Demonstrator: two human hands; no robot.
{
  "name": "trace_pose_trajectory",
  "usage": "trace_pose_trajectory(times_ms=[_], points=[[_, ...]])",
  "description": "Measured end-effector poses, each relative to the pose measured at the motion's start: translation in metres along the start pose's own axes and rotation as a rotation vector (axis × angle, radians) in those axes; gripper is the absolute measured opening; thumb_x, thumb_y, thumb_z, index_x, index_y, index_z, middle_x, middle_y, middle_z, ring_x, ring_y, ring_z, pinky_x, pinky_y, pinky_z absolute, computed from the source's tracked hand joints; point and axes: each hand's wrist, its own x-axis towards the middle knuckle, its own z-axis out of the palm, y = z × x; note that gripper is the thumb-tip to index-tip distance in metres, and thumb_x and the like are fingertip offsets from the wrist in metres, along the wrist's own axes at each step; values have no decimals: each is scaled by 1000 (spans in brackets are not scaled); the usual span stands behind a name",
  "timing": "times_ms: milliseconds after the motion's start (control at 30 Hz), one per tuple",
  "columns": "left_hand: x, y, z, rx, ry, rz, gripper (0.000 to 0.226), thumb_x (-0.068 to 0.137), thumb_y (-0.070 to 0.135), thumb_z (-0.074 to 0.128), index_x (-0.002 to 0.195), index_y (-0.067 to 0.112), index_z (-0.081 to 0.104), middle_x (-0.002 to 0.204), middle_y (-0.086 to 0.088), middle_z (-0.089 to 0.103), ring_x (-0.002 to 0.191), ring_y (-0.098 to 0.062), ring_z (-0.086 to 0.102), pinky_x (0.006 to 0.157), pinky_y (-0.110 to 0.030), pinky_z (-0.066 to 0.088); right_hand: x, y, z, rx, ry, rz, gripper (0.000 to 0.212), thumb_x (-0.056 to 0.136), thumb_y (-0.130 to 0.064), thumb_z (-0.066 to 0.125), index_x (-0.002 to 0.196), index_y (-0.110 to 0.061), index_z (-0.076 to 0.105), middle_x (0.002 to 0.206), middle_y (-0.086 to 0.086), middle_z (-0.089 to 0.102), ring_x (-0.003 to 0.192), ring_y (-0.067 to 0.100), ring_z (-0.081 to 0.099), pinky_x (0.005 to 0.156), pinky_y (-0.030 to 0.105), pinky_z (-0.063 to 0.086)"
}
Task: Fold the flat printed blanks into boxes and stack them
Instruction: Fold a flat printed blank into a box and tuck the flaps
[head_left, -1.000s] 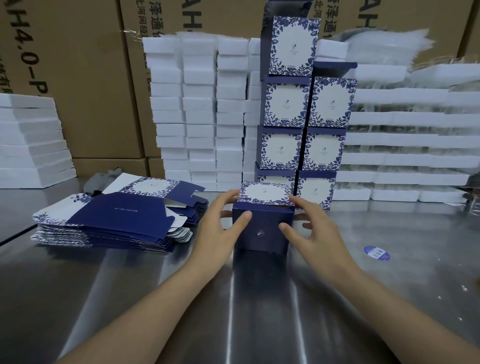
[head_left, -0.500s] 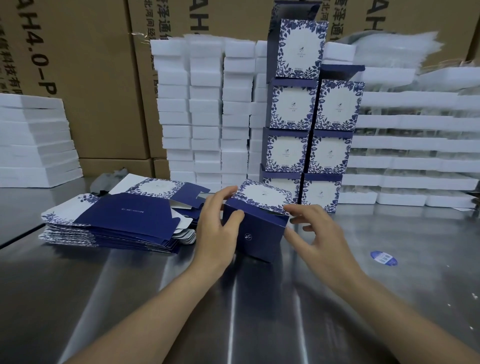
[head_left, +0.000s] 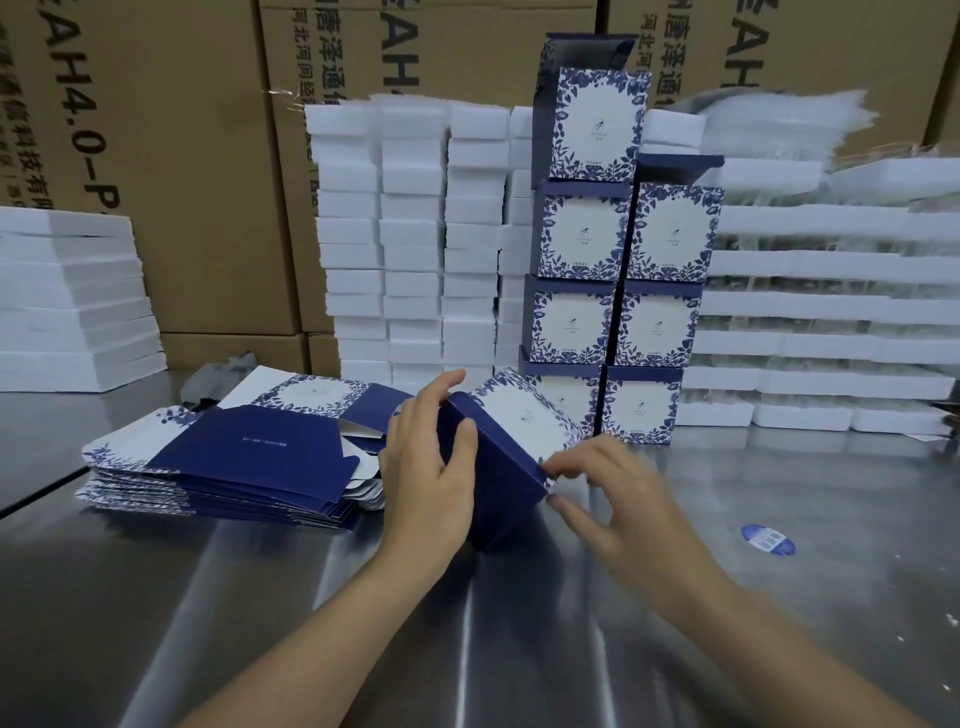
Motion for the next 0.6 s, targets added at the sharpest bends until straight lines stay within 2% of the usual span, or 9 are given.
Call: trace_pose_trajectory(times_ms=[67,167,200,267,333,400,500,600], points=[[-3,12,-1,89,-20,94,43,104,25,50,139,49,50,130,29,57,130,-1,46,117,-45,29,2,-7,-1,-104,27,-107,39,88,-24,80,125,-28,68,127,-9,60,117,12,59,101,34,49],[-5,28,-3,187,-109,276,49,100,21,49,140,49,50,130,29,57,130,-1,49,111,-37,25,3,-16,-2,-151,64,-204,81,79,-49,85,150,-39,48,161,-4,40,144,16,43,121,25,27],[-6,32,-3,189,-154,328,52,99,18,49,141,47,49,131,28,57,132,-2,50,110,-36,25,4,-19,-2,-137,61,-218,94,74,-53,89,155,-42,41,168,-2,30,151,19,37,124,29,24],[-9,37,-2,161,-243,391,58,96,12,50,145,44,49,134,27,58,137,-5,50,111,-35,26,5,-25,0,-67,32,-209,106,71,-58,91,159,-45,34,174,3,20,155,25,34,123,44,34],[-10,39,-1,115,-294,385,60,98,10,51,148,42,46,139,27,56,140,-6,48,115,-33,29,5,-32,1,-16,17,-172,105,72,-58,88,159,-46,32,175,2,19,154,22,38,112,52,47],[-10,38,-2,48,-310,342,57,102,15,55,150,42,45,144,26,53,142,-9,47,115,-33,37,3,-34,1,-18,39,-105,103,71,-58,84,159,-49,31,175,-6,18,154,12,36,109,47,50],[-7,34,-4,93,-283,322,46,103,29,58,146,42,49,142,27,51,139,-10,49,112,-36,43,2,-32,1,71,118,120,98,68,-70,79,153,-59,32,169,-29,17,151,-9,27,110,23,36],[-5,26,-4,264,-226,356,25,104,40,51,126,40,62,124,27,57,126,-6,54,105,-35,42,2,-22,4,146,177,269,87,65,-88,73,140,-60,41,154,-43,25,149,-12,28,108,17,32]])
